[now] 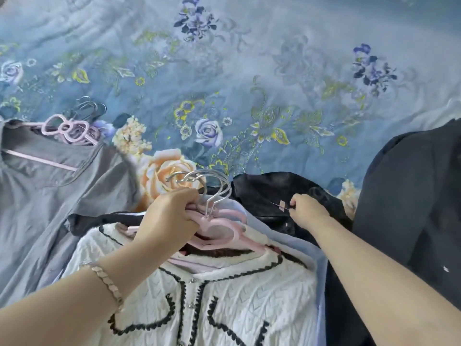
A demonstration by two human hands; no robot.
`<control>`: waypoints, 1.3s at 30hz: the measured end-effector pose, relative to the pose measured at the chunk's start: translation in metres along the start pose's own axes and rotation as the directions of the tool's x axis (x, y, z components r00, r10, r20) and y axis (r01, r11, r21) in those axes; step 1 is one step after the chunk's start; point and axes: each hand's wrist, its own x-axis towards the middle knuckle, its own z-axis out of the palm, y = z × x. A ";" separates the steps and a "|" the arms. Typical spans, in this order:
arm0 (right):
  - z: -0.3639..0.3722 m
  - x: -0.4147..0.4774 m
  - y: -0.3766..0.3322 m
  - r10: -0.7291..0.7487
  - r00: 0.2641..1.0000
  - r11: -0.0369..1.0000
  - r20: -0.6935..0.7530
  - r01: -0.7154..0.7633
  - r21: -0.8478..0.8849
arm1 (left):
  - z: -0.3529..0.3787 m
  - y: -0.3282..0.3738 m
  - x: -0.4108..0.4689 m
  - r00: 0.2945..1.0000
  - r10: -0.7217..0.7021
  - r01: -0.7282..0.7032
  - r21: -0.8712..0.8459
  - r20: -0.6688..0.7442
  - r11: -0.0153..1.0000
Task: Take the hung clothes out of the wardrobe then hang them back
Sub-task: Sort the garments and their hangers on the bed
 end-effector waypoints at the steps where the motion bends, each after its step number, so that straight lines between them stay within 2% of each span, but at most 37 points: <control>1: 0.004 0.004 -0.001 -0.013 1.000 0.993 0.014 0.014 -0.117 | 0.003 -0.003 0.003 1.000 0.009 -0.009 -0.011 0.003 1.000; 3: 0.007 0.006 0.002 -0.053 0.998 0.949 0.046 0.064 -0.307 | 0.007 -0.006 0.005 1.000 0.007 -0.007 -0.020 0.017 1.000; 5: 0.002 0.005 0.005 -0.098 0.995 0.933 0.010 0.095 -0.346 | 0.007 -0.008 0.002 1.000 0.021 -0.020 -0.035 0.019 0.999; 9: -0.031 0.013 -0.002 -0.138 0.950 0.990 -0.279 0.124 -0.069 | 0.007 -0.014 -0.001 0.998 -0.015 0.015 -0.012 0.053 1.000; 12: -0.055 0.026 -0.018 -0.160 0.938 0.987 -0.307 0.148 -0.062 | 0.005 -0.013 -0.001 0.998 -0.019 0.020 -0.020 0.054 1.000; 14: -0.063 0.032 -0.021 -0.097 0.947 0.995 -0.306 0.081 -0.066 | 0.005 -0.012 -0.001 0.999 -0.003 0.003 -0.006 0.042 1.000; 16: -0.064 0.038 -0.017 0.052 0.972 0.992 -0.230 -0.077 -0.100 | 0.005 -0.013 0.000 0.999 0.006 -0.006 -0.011 0.035 1.000; 17: -0.061 0.038 -0.014 0.149 0.979 0.970 -0.136 -0.172 -0.174 | 0.006 -0.014 0.000 0.999 0.015 -0.014 -0.024 0.035 1.000; 19: -0.052 0.034 -0.011 0.342 0.937 0.896 0.075 -0.301 -0.328 | 0.006 -0.017 0.001 0.999 0.017 -0.015 -0.043 0.033 0.999; 20: -0.047 0.033 -0.010 0.368 0.920 0.891 0.134 -0.309 -0.332 | 0.006 -0.017 0.002 0.999 0.004 -0.003 -0.042 0.036 0.999; 22: -0.036 0.039 -0.009 0.293 0.943 0.944 0.159 -0.260 -0.204 | 0.007 -0.018 0.001 0.999 0.011 -0.010 -0.037 0.031 0.999; 24: -0.033 0.042 -0.013 0.116 0.992 0.993 0.048 -0.116 -0.005 | 0.007 -0.018 0.000 0.999 0.034 -0.033 -0.026 0.035 0.999; 26: -0.031 0.039 -0.023 -0.044 0.998 0.975 -0.044 0.053 0.217 | 0.007 -0.019 -0.001 0.999 0.031 -0.030 -0.015 0.039 0.999; 28: -0.028 0.033 -0.036 -0.124 0.992 0.923 0.003 0.114 0.366 | 0.006 -0.020 -0.001 0.999 0.010 -0.010 -0.021 0.044 1.000; 31: -0.019 0.028 -0.056 -0.153 0.977 0.875 0.146 0.065 0.480 | 0.008 -0.020 0.000 0.999 0.009 -0.009 0.004 0.032 1.000; 35: -0.015 0.029 -0.077 -0.164 0.975 0.777 0.147 0.035 0.629 | 0.010 -0.022 0.000 0.999 0.022 -0.022 0.018 0.027 1.000; 37: -0.015 0.028 -0.082 -0.089 0.992 0.798 0.093 0.015 0.603 | 0.010 -0.024 -0.001 0.998 0.039 -0.039 0.017 0.041 0.999; 39: -0.016 0.022 -0.081 0.016 0.999 0.797 -0.035 0.008 0.604 | 0.009 -0.024 -0.004 0.997 0.034 -0.035 0.023 0.066 0.999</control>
